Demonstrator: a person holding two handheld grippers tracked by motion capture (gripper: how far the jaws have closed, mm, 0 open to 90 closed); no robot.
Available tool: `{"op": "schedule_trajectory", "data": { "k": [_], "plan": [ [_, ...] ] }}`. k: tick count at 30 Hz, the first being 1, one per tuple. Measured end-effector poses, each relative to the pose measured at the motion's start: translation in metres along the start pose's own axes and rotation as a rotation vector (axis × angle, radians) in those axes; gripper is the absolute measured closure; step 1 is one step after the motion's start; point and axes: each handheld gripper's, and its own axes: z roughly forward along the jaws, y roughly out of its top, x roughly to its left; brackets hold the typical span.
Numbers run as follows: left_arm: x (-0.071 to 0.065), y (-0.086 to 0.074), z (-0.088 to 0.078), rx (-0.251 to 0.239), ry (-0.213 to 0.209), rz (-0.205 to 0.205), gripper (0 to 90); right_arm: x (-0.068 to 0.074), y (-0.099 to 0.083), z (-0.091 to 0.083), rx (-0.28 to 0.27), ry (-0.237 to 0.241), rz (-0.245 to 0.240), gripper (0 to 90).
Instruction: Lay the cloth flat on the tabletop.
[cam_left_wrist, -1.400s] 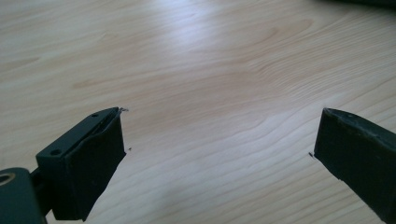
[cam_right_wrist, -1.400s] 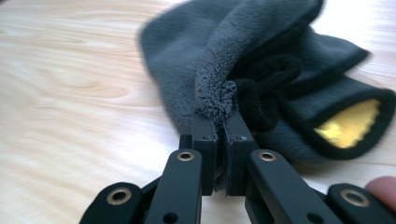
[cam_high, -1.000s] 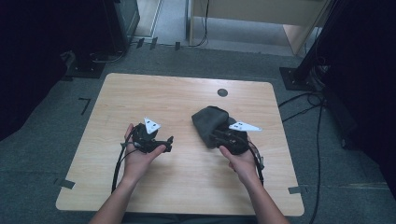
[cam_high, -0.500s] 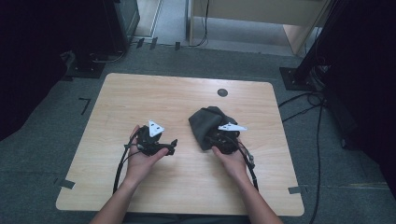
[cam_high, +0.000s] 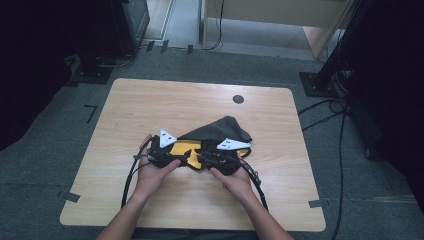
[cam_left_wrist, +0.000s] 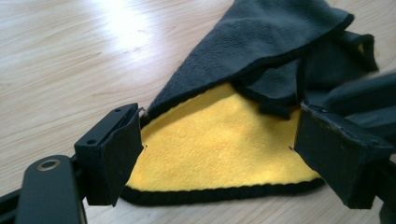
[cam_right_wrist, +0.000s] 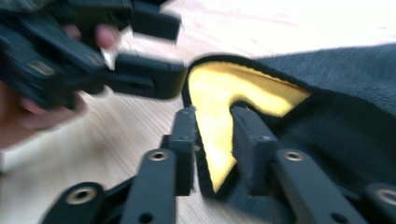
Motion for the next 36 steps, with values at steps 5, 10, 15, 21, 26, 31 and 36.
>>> {"op": "schedule_trajectory", "data": {
  "k": [5,10,15,21,26,31,36],
  "plan": [
    [0.008,-0.006,0.006,0.034,0.063,-0.031,16.0,-0.015,0.005,-0.024,-0.052,-0.067,0.012,61.6],
    [0.021,-0.015,0.016,0.071,0.126,-0.067,31.3,-0.052,-0.002,-0.053,-0.071,-0.294,0.073,58.3],
    [0.033,-0.021,0.027,0.098,0.181,-0.080,37.0,-0.064,-0.007,-0.057,-0.064,-0.337,0.132,53.5],
    [0.046,-0.027,0.038,0.127,0.163,-0.099,49.0,-0.039,-0.004,-0.038,-0.038,-0.219,0.027,51.0],
    [0.050,-0.028,0.036,0.118,0.094,-0.117,68.7,-0.031,-0.005,-0.021,0.034,-0.271,-0.006,73.8],
    [0.062,-0.035,0.026,0.121,0.029,-0.139,87.2,-0.025,-0.008,-0.026,0.081,-0.266,-0.043,88.3],
    [0.059,-0.043,0.012,0.138,-0.014,-0.115,88.1,-0.025,-0.015,-0.049,0.085,-0.260,-0.063,88.7]
  ]
}}
